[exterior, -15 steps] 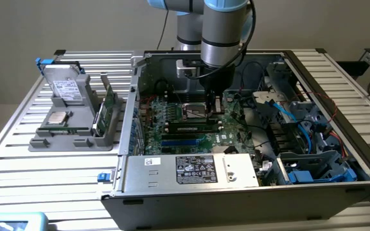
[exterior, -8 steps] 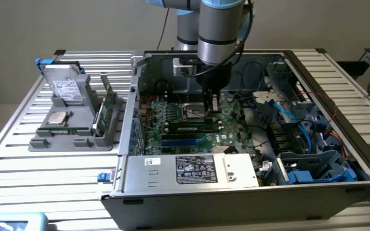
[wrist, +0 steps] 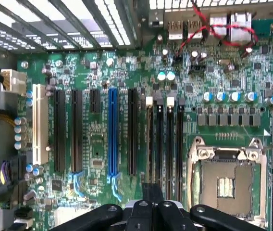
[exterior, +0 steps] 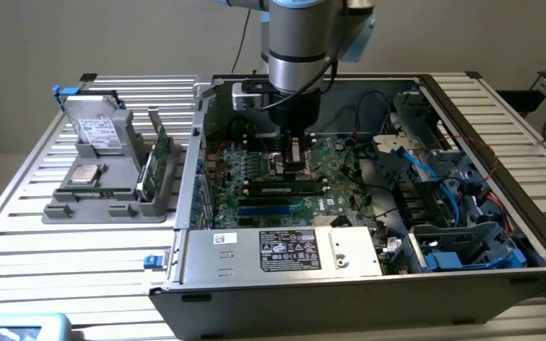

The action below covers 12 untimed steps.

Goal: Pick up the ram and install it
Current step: 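Press down the ram until it locks into place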

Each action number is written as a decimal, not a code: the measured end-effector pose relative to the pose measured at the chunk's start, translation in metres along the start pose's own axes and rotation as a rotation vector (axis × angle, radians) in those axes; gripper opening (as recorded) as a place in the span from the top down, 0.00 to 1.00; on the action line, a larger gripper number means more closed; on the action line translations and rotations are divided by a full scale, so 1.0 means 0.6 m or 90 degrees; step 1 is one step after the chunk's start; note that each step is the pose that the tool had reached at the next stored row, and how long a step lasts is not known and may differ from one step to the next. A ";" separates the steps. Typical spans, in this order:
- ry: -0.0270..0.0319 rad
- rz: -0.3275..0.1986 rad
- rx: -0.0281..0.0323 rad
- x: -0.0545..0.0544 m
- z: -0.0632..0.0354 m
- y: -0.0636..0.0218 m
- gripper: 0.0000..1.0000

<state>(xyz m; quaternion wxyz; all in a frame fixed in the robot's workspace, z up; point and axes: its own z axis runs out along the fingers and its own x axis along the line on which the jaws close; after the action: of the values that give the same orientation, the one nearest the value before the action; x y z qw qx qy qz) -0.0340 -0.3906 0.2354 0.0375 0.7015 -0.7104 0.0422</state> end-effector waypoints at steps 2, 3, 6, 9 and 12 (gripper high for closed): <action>-0.0004 0.000 0.0000 0.000 0.000 0.015 0.89; -0.0007 0.000 0.0000 0.000 0.000 0.023 0.89; -0.0022 0.000 -0.0013 0.001 0.000 0.044 0.89; -0.0024 -0.001 -0.0056 0.002 0.001 0.048 0.89; -0.0024 -0.001 -0.0074 0.001 0.003 0.048 0.89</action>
<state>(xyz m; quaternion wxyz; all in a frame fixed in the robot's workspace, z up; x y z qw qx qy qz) -0.0626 -0.3913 0.2336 0.0403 0.7019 -0.7101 0.0368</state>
